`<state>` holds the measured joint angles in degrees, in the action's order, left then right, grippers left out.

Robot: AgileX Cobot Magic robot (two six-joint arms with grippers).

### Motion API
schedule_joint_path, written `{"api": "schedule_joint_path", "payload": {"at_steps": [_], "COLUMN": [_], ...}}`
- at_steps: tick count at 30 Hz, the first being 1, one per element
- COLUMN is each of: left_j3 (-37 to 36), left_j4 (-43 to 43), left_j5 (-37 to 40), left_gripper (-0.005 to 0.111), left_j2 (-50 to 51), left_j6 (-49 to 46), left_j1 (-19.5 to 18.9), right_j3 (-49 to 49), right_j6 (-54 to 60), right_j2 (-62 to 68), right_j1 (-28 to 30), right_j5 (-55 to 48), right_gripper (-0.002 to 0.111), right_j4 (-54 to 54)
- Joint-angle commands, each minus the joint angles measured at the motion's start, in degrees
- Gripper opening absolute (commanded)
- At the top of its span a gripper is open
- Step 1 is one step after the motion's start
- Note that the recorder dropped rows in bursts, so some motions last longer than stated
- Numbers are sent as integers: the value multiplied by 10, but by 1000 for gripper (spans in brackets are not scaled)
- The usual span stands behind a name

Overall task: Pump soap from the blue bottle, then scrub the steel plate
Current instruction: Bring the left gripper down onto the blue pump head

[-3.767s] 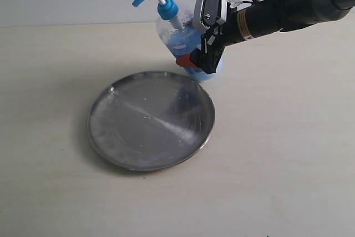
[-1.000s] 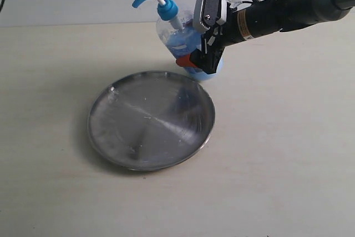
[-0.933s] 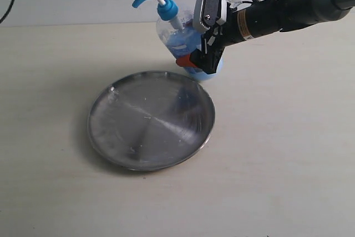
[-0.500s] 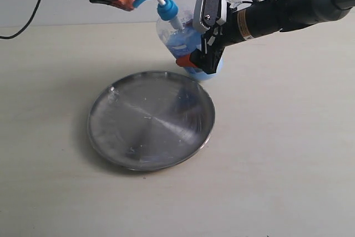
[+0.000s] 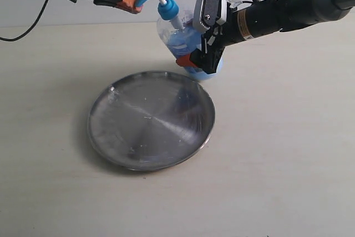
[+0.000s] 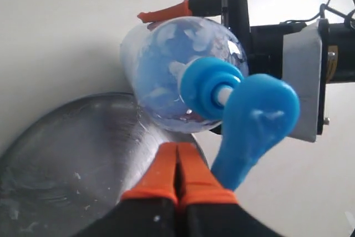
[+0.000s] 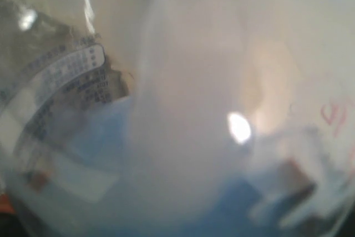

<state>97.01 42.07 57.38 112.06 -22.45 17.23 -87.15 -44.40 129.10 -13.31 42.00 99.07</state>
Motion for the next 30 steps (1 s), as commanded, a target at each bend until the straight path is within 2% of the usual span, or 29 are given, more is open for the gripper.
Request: {"api": "schedule_joint_path", "payload": {"at_steps": [1, 8, 18, 25, 30], "left_j3": [4, 9, 98, 105, 105], "left_j4": [12, 8, 10, 8, 14], "left_j5": [4, -139, -46, 20, 33], "left_gripper": [0, 0, 0, 0, 0], "left_j2": [-10, -10, -10, -9, -5], "left_j6": [-11, -11, -14, -21, -24], "left_j1": [1, -1, 2, 2, 4], "right_j3": [-7, -7, -7, -7, -7], "right_j6": [3, 3, 5, 5, 5], "right_j2": [-3, -3, -3, -3, -3], "right_j1": [1, 1, 1, 1, 1], "right_j5": [-2, -2, -2, -2, -2], "right_gripper": [0, 0, 0, 0, 0], "right_j4": [-14, -14, -14, -14, -14]}}
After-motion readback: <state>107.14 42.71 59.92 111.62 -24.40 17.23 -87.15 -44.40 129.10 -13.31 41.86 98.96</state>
